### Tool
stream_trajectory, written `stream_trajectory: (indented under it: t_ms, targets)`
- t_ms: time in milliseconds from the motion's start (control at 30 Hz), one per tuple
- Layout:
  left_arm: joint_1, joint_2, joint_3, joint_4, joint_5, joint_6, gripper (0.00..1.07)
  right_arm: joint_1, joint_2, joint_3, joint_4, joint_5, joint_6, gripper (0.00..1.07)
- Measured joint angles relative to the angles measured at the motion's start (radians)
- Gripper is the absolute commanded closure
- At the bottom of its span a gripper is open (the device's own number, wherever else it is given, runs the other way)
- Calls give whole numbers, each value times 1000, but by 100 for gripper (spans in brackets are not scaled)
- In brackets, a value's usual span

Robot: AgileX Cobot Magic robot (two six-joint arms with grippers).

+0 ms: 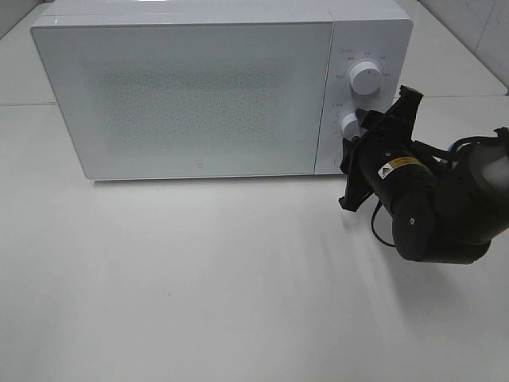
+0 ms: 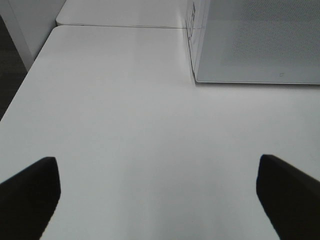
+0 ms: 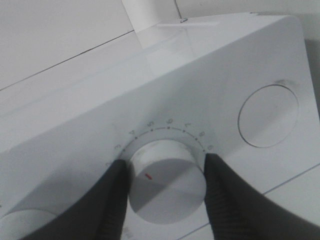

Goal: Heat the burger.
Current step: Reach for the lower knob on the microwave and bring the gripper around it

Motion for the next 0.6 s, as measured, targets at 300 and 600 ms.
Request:
stream_trajectory:
  t_ms: [300,600]
  targets:
    - [0,0,0,0,0,0,6,0,0,0,0,1,94,75]
    - [0,0,0,0,0,0,6,-2,0,0,-8,1,131,75]
